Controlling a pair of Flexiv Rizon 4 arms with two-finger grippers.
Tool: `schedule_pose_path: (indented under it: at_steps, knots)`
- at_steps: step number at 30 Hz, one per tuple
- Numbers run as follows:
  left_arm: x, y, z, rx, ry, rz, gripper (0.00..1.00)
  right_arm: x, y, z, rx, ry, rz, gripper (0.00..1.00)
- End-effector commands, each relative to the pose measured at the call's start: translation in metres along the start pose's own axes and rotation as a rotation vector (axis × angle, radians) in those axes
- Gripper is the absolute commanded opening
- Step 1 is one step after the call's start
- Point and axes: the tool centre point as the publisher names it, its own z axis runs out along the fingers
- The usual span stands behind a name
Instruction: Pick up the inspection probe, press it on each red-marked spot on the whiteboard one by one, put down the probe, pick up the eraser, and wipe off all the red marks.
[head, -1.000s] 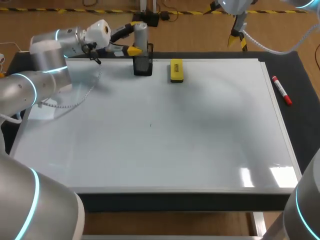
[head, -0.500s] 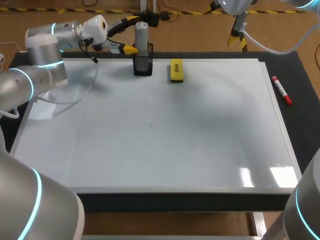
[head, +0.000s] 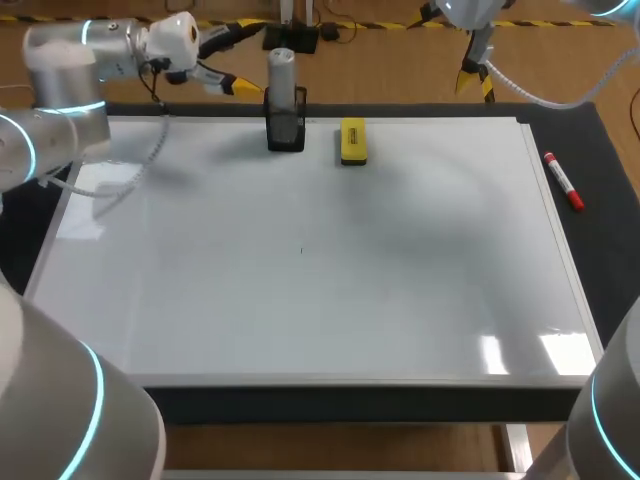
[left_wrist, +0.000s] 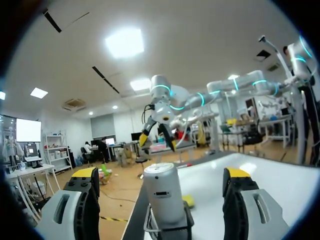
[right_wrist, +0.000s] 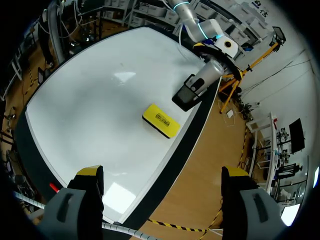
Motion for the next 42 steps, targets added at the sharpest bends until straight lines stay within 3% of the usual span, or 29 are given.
schedule_pose_path:
  at_steps: [1,15,24,29,42]
  knots:
    - [0.019,-0.023,-0.003,-0.368,-0.226,0.001,1.00,-0.001,0.000,-0.001,0.002,0.004,-0.001,1.00]
    - [0.025,-0.040,-0.023,-0.706,-0.336,0.032,1.00,-0.001,0.000,-0.001,0.002,0.004,-0.001,1.00]
    - [0.033,-0.056,-0.035,-0.870,-0.411,0.093,1.00,-0.001,0.000,-0.001,0.002,0.004,-0.001,1.00]
    - [0.038,-0.067,-0.042,-0.902,-0.461,0.131,1.00,-0.001,0.000,-0.001,0.002,0.004,-0.001,1.00]
    - [0.038,-0.067,-0.042,-0.902,-0.461,0.131,1.00,-0.001,0.000,-0.001,0.002,0.004,-0.001,1.00]
